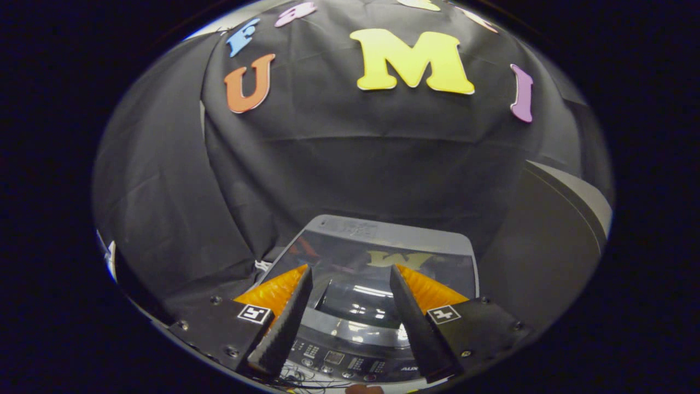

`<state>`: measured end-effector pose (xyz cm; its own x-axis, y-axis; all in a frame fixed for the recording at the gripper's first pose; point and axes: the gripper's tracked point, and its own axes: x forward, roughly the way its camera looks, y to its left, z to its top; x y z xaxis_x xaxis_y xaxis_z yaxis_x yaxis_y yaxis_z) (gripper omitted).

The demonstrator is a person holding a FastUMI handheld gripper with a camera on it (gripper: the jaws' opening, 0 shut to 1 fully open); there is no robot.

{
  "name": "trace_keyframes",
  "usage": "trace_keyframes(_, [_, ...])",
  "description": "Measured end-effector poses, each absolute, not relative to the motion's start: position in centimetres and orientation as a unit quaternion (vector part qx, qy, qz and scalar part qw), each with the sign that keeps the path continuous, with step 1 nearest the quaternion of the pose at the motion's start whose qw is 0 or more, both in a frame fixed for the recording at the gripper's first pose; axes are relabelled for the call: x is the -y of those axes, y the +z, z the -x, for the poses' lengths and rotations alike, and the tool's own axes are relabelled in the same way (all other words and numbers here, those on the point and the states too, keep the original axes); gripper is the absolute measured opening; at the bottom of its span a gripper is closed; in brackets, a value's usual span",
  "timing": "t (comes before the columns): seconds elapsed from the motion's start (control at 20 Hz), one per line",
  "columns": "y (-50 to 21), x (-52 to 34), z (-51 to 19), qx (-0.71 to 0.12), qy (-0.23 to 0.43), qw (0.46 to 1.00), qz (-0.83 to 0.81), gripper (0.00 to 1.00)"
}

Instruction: Put the clothes into the washing machine and then close the washing machine lid.

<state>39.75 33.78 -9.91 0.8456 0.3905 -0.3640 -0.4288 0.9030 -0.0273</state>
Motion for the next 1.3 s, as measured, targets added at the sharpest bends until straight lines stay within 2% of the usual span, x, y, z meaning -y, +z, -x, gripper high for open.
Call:
trace_keyframes(0.25, [-4.2,-31.3,-33.7,-0.104,0.253,0.959,0.073,0.89])
trace_keyframes(0.55, [-0.4,-21.9,-25.0,-0.027,0.243,0.965,0.091,0.89])
trace_keyframes(0.95, [1.9,-4.1,-10.1,-0.023,0.126,0.991,0.045,0.92])
trace_keyframes(1.15, [3.1,4.0,-4.5,-0.008,0.056,0.998,0.034,0.92])
trace_keyframes(1.3, [3.9,8.0,-1.2,0.008,0.031,0.999,0.041,0.92])
